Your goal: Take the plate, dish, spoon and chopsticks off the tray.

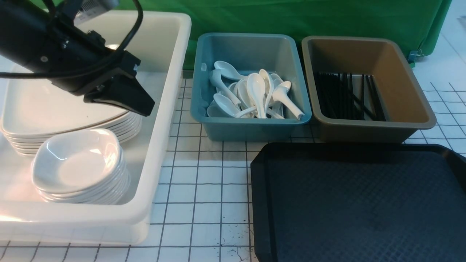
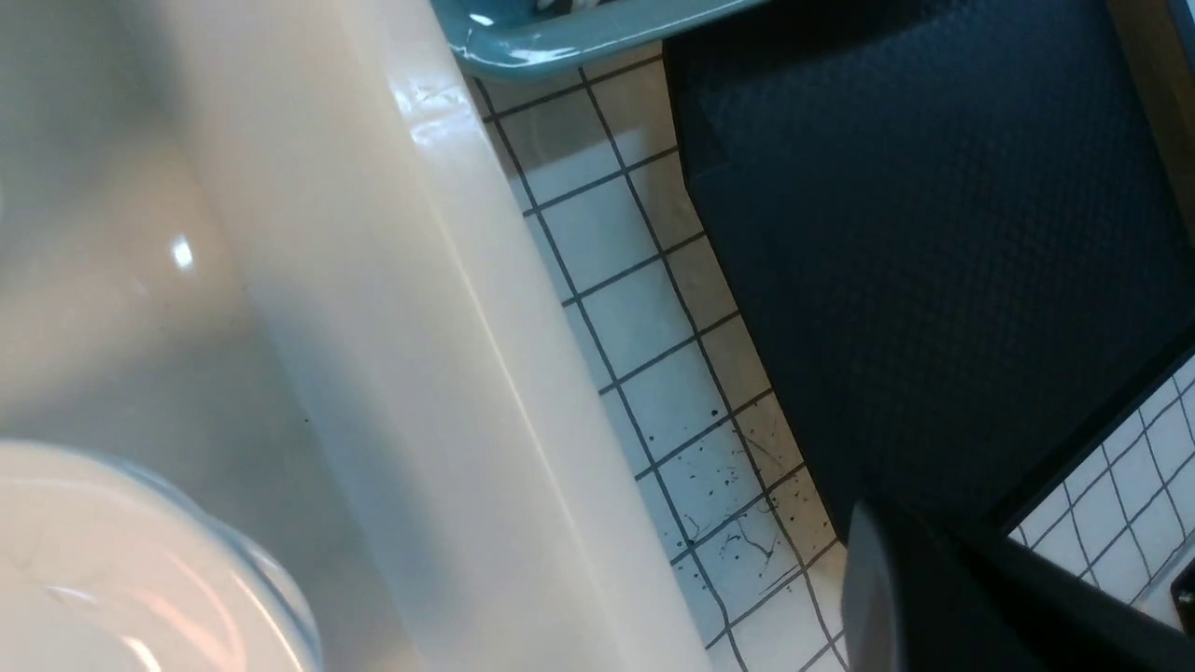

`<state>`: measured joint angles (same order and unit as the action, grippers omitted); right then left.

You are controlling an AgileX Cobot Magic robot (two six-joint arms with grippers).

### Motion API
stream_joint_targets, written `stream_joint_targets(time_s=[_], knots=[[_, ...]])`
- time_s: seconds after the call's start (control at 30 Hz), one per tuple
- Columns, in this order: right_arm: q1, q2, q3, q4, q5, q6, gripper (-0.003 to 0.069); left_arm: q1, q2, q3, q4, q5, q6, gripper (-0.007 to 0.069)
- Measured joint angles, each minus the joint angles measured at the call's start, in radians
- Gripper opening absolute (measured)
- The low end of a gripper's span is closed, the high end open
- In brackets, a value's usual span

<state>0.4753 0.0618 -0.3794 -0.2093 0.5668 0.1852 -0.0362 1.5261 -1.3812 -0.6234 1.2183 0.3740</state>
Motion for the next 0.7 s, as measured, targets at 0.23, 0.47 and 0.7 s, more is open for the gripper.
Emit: stream_joint_targets(time_s=[0.23, 0.47, 0.7], knots=[[0.000, 0.000, 0.000, 0.000, 0.001, 0.006, 0.0069, 0.000, 0.000, 0.000, 0.000, 0.000, -0.116, -0.0002], [0.000, -0.007, 0.008, 0.000, -0.012, 0.009, 0.0086, 0.000, 0.000, 0.000, -0.027, 0.000, -0.176, -0.0002], [-0.023, -0.048, 0.123, 0.001, -0.136, 0.010, 0.0104, 0.000, 0.000, 0.000, -0.027, -0.003, -0.183, -0.0002]])
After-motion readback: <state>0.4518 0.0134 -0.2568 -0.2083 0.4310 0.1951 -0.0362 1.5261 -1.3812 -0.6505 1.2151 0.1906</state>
